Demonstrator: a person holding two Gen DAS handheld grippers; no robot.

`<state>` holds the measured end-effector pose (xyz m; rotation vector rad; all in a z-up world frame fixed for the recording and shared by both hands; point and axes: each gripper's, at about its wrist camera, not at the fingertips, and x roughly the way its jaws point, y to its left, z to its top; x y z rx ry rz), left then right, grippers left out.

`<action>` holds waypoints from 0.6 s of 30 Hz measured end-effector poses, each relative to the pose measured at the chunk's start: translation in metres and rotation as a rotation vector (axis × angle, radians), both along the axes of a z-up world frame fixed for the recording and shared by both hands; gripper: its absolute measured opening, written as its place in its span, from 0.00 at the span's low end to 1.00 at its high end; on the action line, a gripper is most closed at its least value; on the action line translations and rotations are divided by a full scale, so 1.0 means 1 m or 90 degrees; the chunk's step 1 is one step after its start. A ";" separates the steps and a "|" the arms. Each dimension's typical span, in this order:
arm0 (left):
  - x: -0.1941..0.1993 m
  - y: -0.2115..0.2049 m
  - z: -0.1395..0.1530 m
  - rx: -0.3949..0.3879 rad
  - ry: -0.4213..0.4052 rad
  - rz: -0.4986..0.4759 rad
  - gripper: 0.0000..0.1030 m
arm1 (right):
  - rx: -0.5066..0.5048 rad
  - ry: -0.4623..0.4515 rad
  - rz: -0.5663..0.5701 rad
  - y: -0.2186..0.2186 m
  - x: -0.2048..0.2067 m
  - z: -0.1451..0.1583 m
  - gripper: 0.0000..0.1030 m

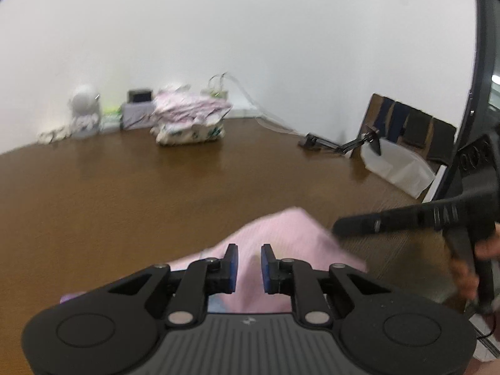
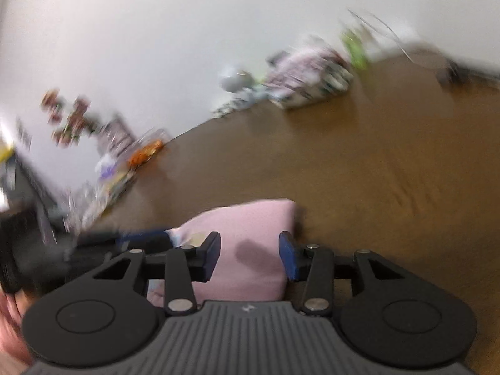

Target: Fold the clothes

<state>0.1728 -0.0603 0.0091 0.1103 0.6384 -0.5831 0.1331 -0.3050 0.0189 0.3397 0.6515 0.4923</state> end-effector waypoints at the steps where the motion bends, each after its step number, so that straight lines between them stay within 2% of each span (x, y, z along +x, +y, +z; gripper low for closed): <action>1: 0.004 -0.005 0.003 0.000 -0.003 -0.008 0.09 | -0.034 -0.015 0.011 0.011 -0.002 0.003 0.40; 4: 0.015 -0.019 0.007 0.006 -0.007 -0.029 0.08 | -0.128 -0.051 0.042 0.043 -0.008 0.006 0.30; 7: 0.028 -0.033 -0.006 0.043 0.021 -0.026 0.08 | -0.183 -0.045 0.051 0.060 -0.006 -0.005 0.28; 11: 0.031 -0.033 -0.014 0.044 0.032 -0.022 0.08 | -0.186 -0.046 0.046 0.060 -0.007 -0.012 0.28; 15: 0.028 -0.028 -0.006 0.029 0.022 -0.004 0.11 | -0.178 -0.039 0.053 0.058 -0.007 -0.009 0.31; 17: 0.020 -0.018 0.006 0.008 -0.002 0.012 0.23 | -0.145 -0.036 0.051 0.048 -0.009 -0.002 0.37; 18: 0.016 -0.012 0.011 0.002 -0.014 0.023 0.35 | -0.132 -0.042 0.042 0.041 -0.010 0.005 0.38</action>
